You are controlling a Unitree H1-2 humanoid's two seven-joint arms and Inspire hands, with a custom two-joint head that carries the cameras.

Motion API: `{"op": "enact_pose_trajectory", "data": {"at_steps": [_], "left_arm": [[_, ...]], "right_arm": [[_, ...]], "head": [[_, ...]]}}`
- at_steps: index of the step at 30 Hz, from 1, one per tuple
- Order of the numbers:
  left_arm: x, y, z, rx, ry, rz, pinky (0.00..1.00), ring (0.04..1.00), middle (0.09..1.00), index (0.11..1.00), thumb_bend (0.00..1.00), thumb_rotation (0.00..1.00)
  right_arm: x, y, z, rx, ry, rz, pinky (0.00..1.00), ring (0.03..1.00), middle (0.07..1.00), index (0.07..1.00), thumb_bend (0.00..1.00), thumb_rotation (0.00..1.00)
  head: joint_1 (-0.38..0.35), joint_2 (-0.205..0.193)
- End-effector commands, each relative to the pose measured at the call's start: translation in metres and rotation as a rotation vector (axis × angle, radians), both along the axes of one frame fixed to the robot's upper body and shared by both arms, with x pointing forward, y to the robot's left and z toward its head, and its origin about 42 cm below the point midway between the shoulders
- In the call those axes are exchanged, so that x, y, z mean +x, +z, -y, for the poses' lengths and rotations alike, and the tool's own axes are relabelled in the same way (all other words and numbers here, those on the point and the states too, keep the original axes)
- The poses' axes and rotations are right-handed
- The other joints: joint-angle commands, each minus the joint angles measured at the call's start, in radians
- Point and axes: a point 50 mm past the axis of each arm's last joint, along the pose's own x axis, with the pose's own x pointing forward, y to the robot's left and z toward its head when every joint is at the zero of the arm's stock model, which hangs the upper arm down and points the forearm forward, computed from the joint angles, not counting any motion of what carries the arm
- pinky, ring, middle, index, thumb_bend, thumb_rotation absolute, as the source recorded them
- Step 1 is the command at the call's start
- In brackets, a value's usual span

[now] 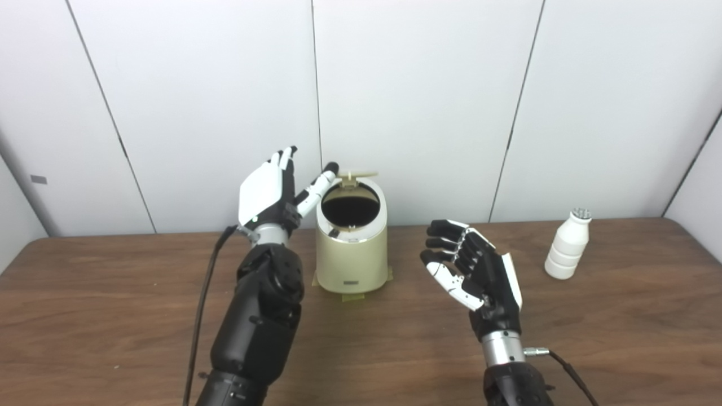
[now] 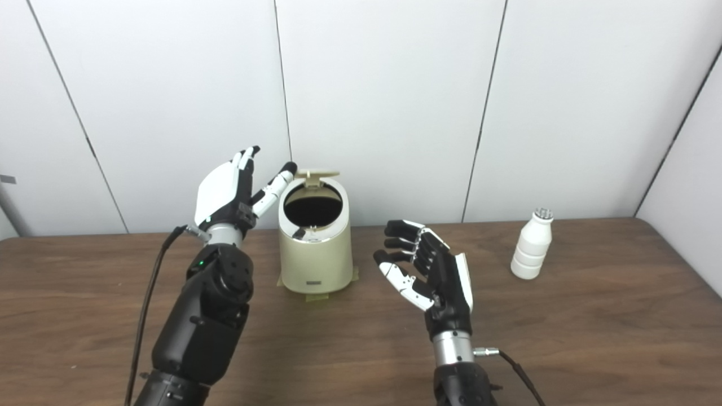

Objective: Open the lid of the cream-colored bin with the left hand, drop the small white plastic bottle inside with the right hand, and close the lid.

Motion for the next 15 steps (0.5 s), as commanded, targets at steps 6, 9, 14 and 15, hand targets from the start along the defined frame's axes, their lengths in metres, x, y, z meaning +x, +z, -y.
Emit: {"op": "enact_pose_trajectory", "data": {"at_steps": [6,9,14,15], "left_arm": [[-0.034,0.033,-0.014,-0.334,-0.235,0.225,0.80,0.914,0.941,0.947,0.36,0.80],[-0.046,0.026,-0.022,-0.461,-0.280,0.277,0.78,0.858,0.864,0.854,0.29,0.81],[-0.076,0.008,-0.044,-0.587,-0.302,0.289,0.73,0.804,0.792,0.768,0.26,0.93],[-0.083,0.004,-0.048,-0.600,-0.301,0.288,0.73,0.798,0.788,0.763,0.25,0.88]], "right_arm": [[0.007,0.025,-0.002,0.026,0.007,0.094,0.56,0.653,0.675,0.651,0.30,0.21],[0.007,0.027,0.000,0.028,0.003,0.106,0.55,0.648,0.671,0.649,0.31,0.23],[0.012,0.033,0.009,0.017,0.001,0.145,0.56,0.649,0.667,0.651,0.33,0.25],[0.015,0.036,0.011,0.008,-0.002,0.158,0.56,0.646,0.666,0.650,0.33,0.26]], "head": [[-0.004,-0.001],[-0.001,-0.002],[0.008,-0.003],[0.003,-0.006]]}}
